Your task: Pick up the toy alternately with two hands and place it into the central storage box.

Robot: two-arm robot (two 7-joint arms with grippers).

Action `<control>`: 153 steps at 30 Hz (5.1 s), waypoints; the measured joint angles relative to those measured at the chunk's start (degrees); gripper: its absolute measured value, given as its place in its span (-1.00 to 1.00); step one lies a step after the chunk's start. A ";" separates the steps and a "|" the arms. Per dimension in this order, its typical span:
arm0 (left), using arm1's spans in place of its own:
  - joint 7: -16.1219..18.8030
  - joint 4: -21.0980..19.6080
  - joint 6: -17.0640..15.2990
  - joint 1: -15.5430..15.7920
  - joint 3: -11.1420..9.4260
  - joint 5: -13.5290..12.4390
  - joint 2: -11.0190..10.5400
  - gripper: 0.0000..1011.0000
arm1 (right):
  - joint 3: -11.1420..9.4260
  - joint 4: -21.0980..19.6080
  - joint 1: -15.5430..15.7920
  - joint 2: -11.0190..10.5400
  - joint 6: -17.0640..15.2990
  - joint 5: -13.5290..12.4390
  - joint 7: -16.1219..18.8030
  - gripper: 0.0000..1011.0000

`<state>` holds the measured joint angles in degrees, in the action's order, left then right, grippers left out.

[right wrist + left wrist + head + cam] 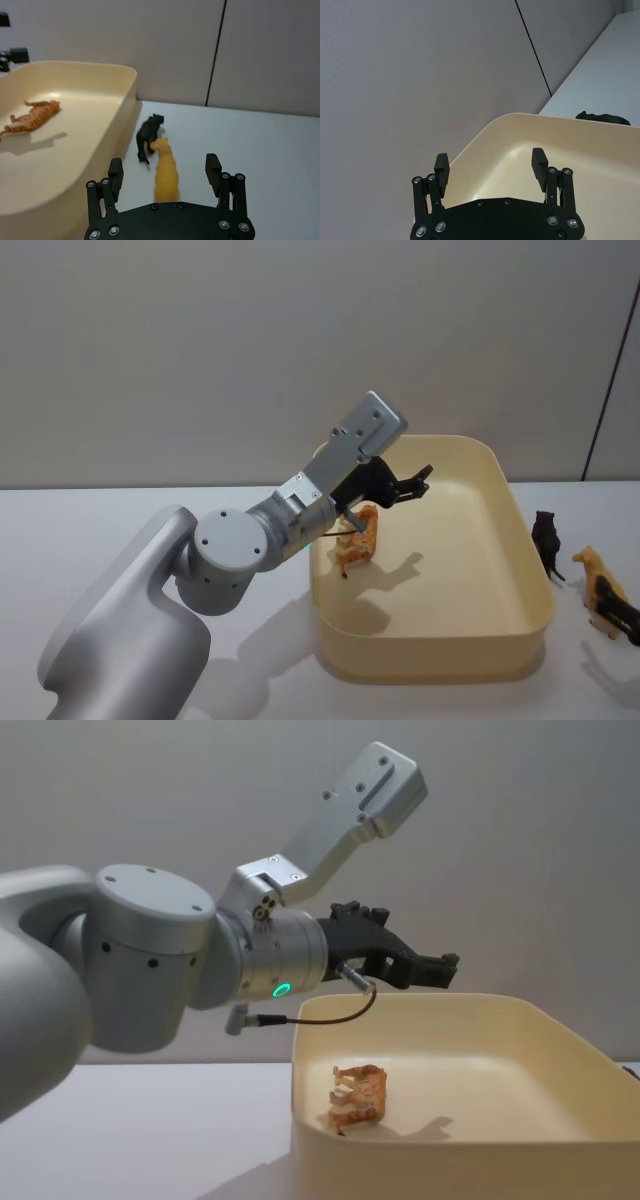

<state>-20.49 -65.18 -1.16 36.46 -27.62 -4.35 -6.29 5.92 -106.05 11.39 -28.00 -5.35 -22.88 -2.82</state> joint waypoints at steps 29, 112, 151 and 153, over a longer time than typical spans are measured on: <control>-0.04 0.08 0.00 0.06 0.00 -0.03 0.04 0.98 | 0.29 10.61 -5.06 2.69 -1.23 1.45 2.06 0.98; -0.03 0.08 0.00 0.05 0.00 -0.03 0.03 0.98 | 5.65 16.86 -25.39 14.50 -2.37 10.00 10.55 -0.12; -0.03 0.07 0.00 0.05 0.00 -0.03 0.03 0.98 | 0.67 11.06 -19.39 9.52 -5.75 6.43 4.87 0.98; -0.03 0.08 0.00 0.05 0.00 -0.03 0.04 0.98 | 0.40 10.62 -18.62 9.12 -6.17 6.15 4.66 0.98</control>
<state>-20.52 -65.10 -1.16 36.52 -27.61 -4.38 -6.26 6.33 -95.43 -7.23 -18.87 -11.52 -16.72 1.83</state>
